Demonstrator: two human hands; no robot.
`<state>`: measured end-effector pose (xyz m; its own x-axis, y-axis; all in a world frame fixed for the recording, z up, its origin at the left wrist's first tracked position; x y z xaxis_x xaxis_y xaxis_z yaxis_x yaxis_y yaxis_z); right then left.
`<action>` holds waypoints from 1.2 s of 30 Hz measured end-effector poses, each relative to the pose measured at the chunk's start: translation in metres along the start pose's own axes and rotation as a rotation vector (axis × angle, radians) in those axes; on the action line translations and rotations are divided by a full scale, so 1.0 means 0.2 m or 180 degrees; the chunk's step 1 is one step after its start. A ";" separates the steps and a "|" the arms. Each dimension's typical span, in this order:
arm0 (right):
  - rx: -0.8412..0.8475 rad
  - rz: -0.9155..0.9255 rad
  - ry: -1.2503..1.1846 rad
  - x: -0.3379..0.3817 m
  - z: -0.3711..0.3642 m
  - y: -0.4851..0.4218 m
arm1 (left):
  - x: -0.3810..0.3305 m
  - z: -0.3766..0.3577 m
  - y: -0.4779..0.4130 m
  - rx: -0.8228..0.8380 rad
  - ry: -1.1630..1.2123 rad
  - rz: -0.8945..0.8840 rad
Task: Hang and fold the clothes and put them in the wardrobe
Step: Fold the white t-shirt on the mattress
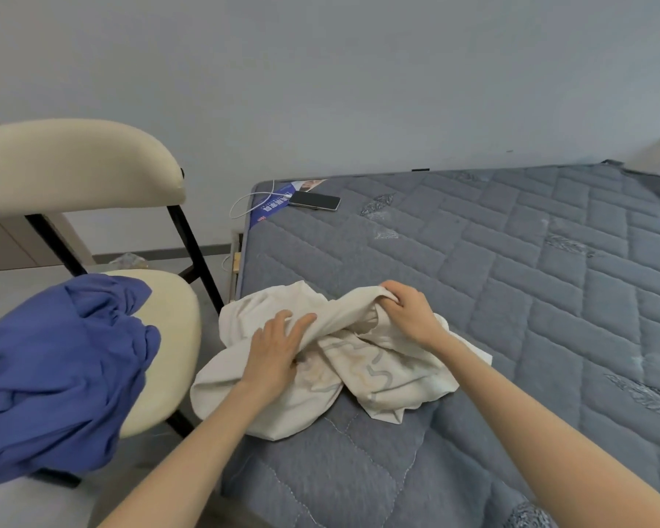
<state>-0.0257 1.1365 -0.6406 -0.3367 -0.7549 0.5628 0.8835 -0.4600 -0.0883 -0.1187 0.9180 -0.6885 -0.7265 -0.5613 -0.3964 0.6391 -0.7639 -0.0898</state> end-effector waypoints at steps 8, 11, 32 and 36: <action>0.0218 -0.0706 0.0646 -0.13 0.01 -0.08 | 0.02 0.06 -0.09 -0.0483 0.0768 -0.0029; 0.0090 -0.0456 0.0967 -0.17 0.00 -0.05 | 0.07 0.16 -0.16 -0.0921 0.2197 0.0935; -0.0702 0.0107 0.1588 0.07 0.23 -0.02 | 0.13 0.55 -0.11 0.0177 0.1056 0.0564; -0.1288 0.0143 0.1296 0.16 0.38 -0.04 | 0.18 0.66 -0.09 -0.0381 0.1255 0.0457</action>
<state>-0.0187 1.1506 -0.5601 -0.4708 -0.8601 0.1965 0.7319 -0.5052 -0.4574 -0.1888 0.8694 -0.5798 -0.4911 -0.4766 -0.7291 0.7682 -0.6316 -0.1045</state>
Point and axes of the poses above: each hand's wrist, its own y-axis away from the middle knuckle, its own z-axis out of the back of the hand, x = y × z, the point moved 2 cm from there along -y, towards the middle knuckle, and after that the axes turned 13 degrees about y, right-handed, at the moved point
